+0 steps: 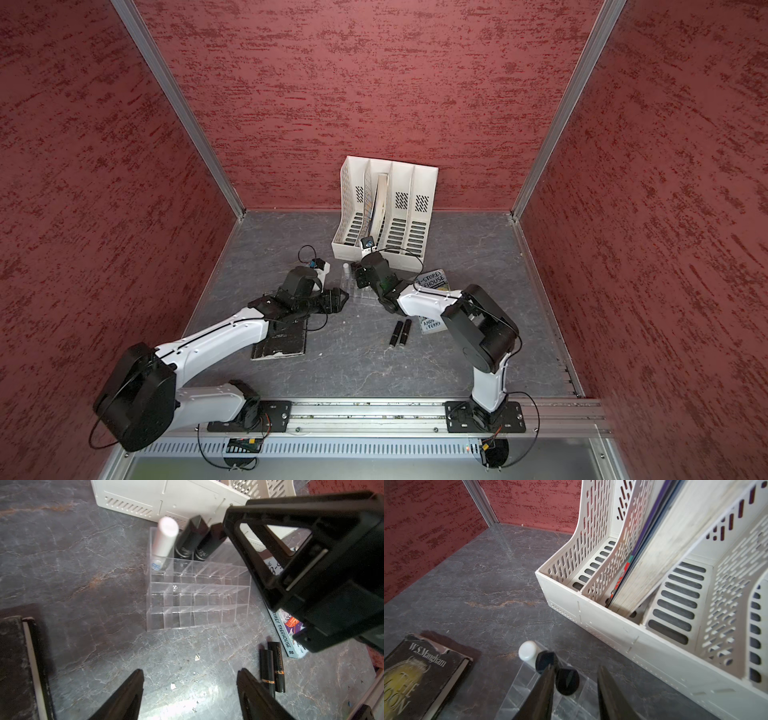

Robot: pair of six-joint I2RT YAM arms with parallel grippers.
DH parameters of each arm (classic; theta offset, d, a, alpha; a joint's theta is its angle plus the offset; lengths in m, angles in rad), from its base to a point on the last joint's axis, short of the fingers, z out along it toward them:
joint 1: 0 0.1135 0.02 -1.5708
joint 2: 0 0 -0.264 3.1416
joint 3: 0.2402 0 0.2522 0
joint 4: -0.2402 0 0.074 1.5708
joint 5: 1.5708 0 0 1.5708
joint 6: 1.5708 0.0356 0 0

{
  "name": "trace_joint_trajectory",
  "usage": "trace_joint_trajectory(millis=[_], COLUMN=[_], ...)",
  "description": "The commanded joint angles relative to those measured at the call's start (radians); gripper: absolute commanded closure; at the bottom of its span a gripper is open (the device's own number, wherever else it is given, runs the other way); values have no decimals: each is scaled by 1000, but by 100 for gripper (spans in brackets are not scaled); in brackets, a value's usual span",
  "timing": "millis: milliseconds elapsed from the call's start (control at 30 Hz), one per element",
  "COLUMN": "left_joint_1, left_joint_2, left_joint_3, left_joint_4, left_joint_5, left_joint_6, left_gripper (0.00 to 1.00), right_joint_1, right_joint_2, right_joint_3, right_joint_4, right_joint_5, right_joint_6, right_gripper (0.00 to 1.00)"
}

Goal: Arrange the lipsticks in the organizer
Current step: Place the lipstick in the storage box, then pick up the lipstick at the center of the board.

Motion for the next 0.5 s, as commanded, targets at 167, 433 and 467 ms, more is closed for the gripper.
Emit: trace_joint_trajectory(millis=[167,433,467], left_joint_1=[-239,-415,-417], left_joint_2=[79,354,382], left_joint_3=[166,440,462], left_joint_4=[-232,-436,-452], left_joint_5=[-41,-109,-90], left_joint_6=[-2,-1,4], left_gripper=[27,29,30], right_joint_1=[-88,-160,-173], right_joint_2=[-291,-459,-471], right_joint_3=[-125,-229,-240], right_joint_4=[-277,-522,-527], right_joint_5=[-71,-84,-91], right_joint_6=[252,382,386], right_gripper=[61,61,61])
